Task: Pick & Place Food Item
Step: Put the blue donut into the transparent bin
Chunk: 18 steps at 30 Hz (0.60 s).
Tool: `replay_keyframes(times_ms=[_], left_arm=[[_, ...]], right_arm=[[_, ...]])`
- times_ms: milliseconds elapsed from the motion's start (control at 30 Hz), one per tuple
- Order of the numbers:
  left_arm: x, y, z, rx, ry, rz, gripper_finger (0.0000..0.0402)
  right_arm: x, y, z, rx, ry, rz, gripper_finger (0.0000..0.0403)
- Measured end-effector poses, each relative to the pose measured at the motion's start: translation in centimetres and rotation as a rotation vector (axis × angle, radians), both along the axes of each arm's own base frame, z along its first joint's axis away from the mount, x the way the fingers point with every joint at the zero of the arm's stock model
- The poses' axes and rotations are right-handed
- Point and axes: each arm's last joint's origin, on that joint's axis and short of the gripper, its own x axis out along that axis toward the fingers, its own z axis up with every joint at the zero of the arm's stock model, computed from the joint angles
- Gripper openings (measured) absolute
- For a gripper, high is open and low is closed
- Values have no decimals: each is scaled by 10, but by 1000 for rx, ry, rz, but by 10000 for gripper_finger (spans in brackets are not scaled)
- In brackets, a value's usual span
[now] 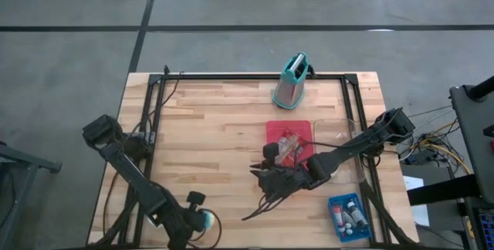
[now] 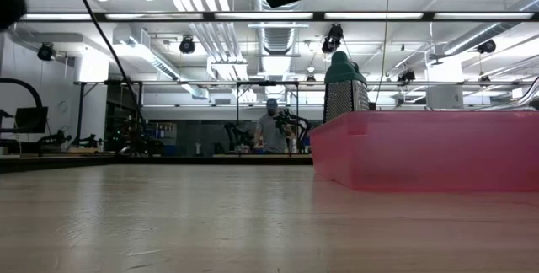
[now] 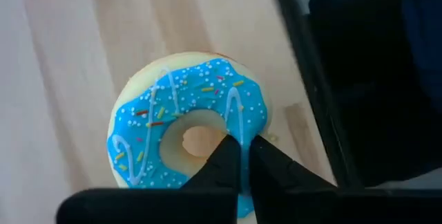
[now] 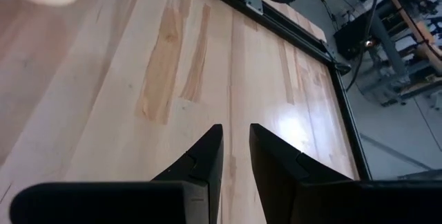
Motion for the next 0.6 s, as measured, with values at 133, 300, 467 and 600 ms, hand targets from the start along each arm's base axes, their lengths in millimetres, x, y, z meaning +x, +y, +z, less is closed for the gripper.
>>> replay_keyframes(times_ms=[133, 300, 467, 600], left_arm=[[4, 5, 18, 97, -151, -95, 22], [6, 20, 42, 133, -268, -48, 30], [4, 32, 61, 108, -320, -48, 21], [2, 38, 73, 96, -355, -53, 17]], right_arm=[[-1, 0, -2, 2, 6, 2, 68], [1, -2, -1, 93, -34, -57, 68], [3, -4, 1, 126, -69, -93, 84], [3, -5, 2, 89, -86, -126, 112]])
